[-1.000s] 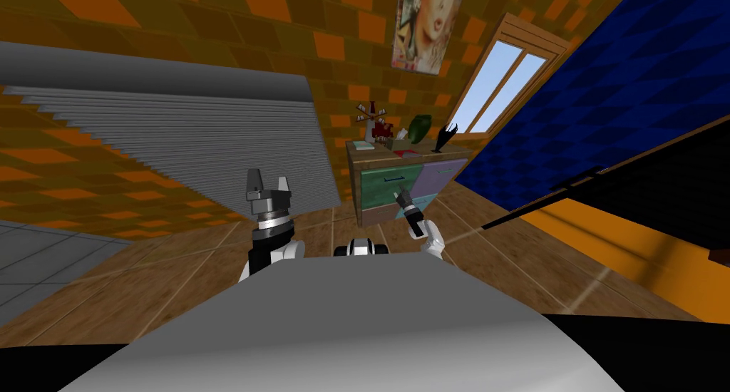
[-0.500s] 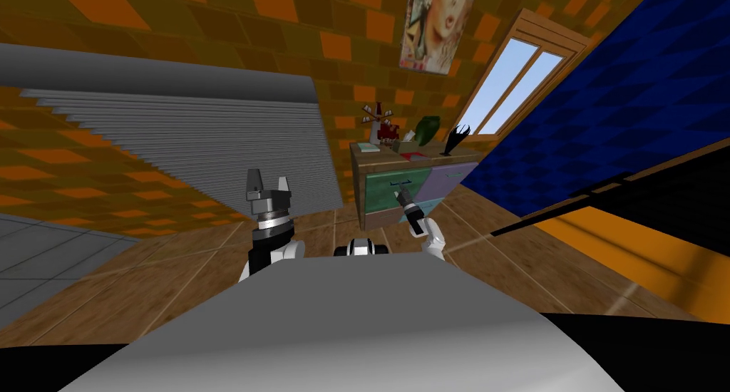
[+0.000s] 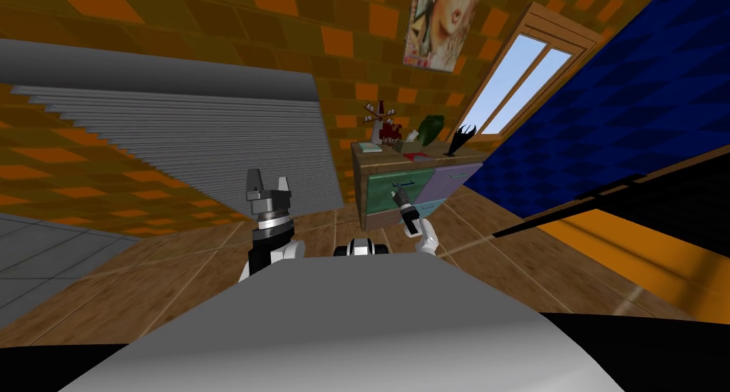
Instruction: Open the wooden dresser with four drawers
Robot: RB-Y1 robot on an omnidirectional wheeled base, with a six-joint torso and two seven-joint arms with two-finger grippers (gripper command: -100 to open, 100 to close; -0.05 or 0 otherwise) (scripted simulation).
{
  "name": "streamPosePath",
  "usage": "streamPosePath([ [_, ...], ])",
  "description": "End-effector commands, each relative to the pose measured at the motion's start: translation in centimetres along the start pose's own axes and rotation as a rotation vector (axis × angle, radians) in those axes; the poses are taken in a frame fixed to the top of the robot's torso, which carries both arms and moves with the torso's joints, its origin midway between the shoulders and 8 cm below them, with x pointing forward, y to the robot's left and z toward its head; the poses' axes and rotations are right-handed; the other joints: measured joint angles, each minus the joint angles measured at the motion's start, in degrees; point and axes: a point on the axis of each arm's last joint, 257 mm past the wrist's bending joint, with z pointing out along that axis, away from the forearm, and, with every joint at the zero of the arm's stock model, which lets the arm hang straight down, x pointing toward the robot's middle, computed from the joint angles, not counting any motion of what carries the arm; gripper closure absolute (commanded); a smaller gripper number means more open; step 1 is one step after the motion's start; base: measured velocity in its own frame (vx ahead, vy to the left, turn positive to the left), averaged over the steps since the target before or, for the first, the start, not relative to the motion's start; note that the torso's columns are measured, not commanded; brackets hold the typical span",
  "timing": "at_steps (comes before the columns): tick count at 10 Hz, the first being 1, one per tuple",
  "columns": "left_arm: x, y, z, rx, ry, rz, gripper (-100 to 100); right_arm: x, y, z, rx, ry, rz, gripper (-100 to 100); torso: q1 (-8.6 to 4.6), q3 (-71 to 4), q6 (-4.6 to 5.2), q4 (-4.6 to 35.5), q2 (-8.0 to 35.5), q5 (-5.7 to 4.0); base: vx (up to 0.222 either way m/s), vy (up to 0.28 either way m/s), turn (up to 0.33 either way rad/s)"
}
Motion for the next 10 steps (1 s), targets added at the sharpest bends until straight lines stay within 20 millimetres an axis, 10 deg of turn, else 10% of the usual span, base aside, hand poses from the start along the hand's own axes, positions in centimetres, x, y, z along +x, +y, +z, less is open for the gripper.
streamPosePath([
  [1,0.0,0.0,0.0,0.0,0.0,0.0,0,0.3,-0.5,0.45,0.001,0.001,-0.006,-100,0.1,-0.12,-0.02,-0.05,-0.2,0.03,0.022,0.012,0.015],
  [2,0.0,0.0,0.0,0.0,0.0,0.0,0,0.41,-0.54,0.52,0.0,0.004,-0.003,100,0.06,-0.11,0.0,-0.06,-0.15,0.02,0.0,0.0,0.0],
  [8,0.0,0.0,0.01,0.0,0.0,0.0,0,0.54,-1.11,0.61,0.004,-0.006,-0.002,100,0.0,-0.03,-0.01,-0.02,-0.05,0.0,-0.154,-0.015,-0.018],
  [9,0.0,0.0,0.0,0.0,0.0,0.0,0,1.13,-0.98,0.22,-0.003,-0.015,-0.042,-100,0.09,-0.24,-0.02,-0.11,-0.42,0.02,0.077,-0.009,-0.003],
  [10,0.0,0.0,-0.01,0.0,0.0,0.0,0,1.14,-0.86,0.14,-0.004,-0.016,-0.043,-100,0.08,-0.48,-0.01,-0.22,-0.8,0.02,0.153,0.025,0.0],
])
